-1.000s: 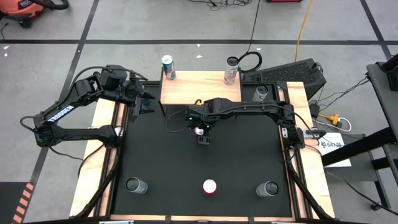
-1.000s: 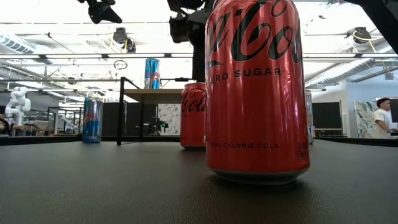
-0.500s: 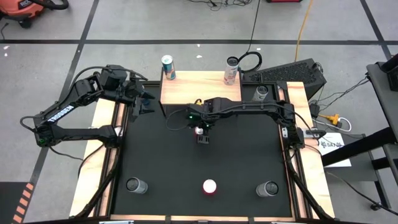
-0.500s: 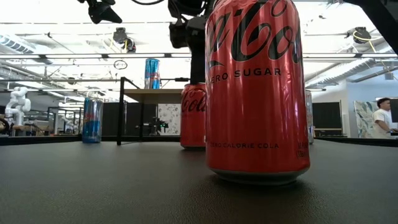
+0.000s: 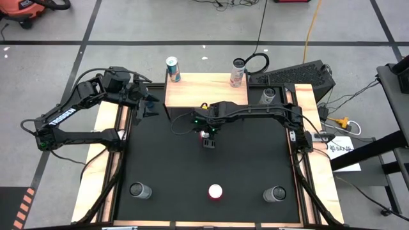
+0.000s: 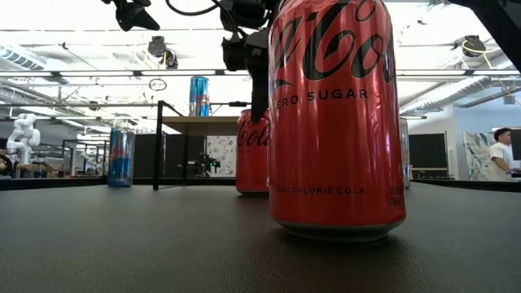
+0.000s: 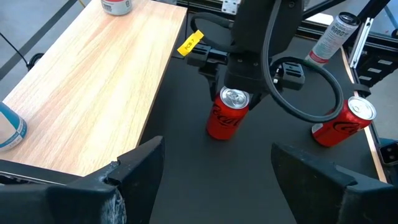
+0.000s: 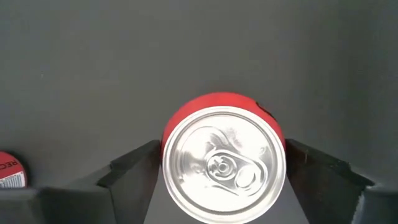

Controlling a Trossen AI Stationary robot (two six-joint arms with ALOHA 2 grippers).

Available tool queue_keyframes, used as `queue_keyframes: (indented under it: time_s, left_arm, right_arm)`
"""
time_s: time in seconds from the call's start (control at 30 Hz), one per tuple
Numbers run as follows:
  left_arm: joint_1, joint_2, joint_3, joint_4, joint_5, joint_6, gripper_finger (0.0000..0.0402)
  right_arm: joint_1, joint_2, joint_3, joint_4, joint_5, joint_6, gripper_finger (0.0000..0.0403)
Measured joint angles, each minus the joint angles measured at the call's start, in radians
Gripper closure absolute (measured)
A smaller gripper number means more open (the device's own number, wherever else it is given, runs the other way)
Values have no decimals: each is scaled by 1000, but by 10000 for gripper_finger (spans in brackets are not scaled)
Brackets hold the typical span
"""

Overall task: Place canned beverage on shelf
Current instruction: Put the top red black soda can on the shelf

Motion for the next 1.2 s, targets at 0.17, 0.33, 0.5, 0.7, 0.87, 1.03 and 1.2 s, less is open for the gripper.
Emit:
queue_keyframes:
  time_s: [0.17,0.33,0.5,0.7,0.87,1.03,1.2]
  left_arm:
    - [0,0,0,0,0,0,102]
    - [0,0,0,0,0,0,102]
    - [0,0,0,0,0,0,102]
    - [0,0,0,0,0,0,102]
    - [0,0,0,0,0,0,102]
    - [0,0,0,0,0,0,102]
    - [0,0,0,0,0,0,102]
  right_arm:
    - [0,0,0,3,0,3,108]
    - [0,0,0,10,-1,3,116]
    - [1,0,0,11,7,4,116]
    - [16,-1,0,16,49,4,116]
    - [18,-1,0,-2,62,38,116]
    - [17,-2,0,-3,65,43,116]
    - [15,-2,0,8,50,6,116]
